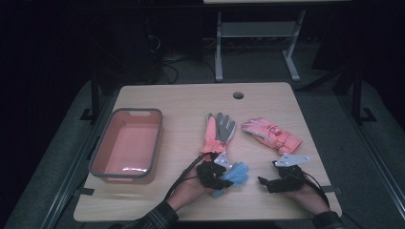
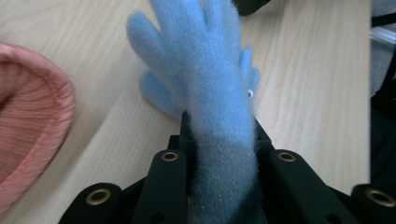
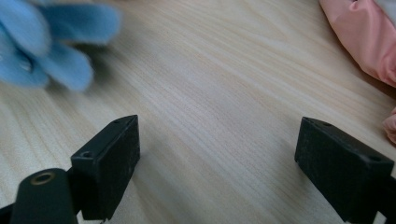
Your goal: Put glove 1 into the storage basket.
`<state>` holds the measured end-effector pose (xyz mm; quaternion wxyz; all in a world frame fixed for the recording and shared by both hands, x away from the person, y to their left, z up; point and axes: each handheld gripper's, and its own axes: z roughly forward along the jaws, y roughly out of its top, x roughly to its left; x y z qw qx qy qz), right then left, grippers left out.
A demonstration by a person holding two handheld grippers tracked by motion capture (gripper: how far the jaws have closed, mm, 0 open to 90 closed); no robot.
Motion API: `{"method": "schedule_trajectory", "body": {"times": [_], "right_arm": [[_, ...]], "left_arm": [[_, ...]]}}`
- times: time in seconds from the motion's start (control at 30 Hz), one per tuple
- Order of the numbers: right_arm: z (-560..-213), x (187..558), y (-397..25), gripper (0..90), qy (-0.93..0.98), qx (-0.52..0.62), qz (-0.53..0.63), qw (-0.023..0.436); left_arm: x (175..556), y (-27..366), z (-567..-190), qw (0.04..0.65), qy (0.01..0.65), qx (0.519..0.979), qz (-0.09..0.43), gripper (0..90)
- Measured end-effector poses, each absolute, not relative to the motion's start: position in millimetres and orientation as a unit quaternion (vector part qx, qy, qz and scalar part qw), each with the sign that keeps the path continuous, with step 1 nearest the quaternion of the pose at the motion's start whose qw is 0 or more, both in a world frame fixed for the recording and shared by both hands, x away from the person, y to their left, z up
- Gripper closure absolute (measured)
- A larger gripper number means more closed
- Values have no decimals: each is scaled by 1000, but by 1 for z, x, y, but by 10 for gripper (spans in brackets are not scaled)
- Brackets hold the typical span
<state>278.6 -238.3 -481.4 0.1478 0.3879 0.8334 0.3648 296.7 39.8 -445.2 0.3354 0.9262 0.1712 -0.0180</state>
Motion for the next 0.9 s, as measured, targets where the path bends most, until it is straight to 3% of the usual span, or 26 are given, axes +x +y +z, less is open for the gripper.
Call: {"method": "schedule_trajectory", "body": {"times": [0.5, 0.9], "right_arm": [[-481, 279, -238, 135, 834, 387, 365, 148], [-482, 279, -238, 134, 834, 385, 366, 148]], "left_arm": [[307, 73, -408, 372, 193, 908, -9, 747], [327, 124, -378, 396, 238, 887, 18, 748]]}}
